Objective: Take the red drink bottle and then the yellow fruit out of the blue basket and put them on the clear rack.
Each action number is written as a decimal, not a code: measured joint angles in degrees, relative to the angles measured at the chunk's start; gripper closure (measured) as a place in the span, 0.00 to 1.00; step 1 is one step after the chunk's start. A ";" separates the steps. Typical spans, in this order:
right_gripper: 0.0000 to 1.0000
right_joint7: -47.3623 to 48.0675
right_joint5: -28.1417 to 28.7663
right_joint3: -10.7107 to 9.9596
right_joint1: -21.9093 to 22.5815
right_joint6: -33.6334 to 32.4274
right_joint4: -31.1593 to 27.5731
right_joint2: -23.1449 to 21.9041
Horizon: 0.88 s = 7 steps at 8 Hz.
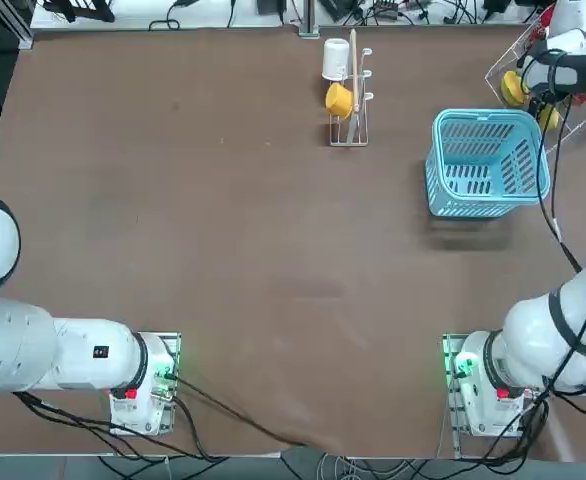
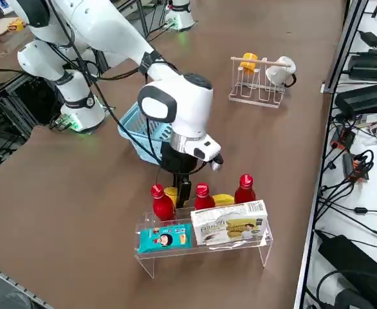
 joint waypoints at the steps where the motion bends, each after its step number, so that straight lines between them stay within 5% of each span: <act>1: 0.16 0.03 -1.22 0.00 0.00 0.26 -0.03 0.48; 7: 0.16 0.08 -3.38 0.00 0.00 1.53 -0.03 2.28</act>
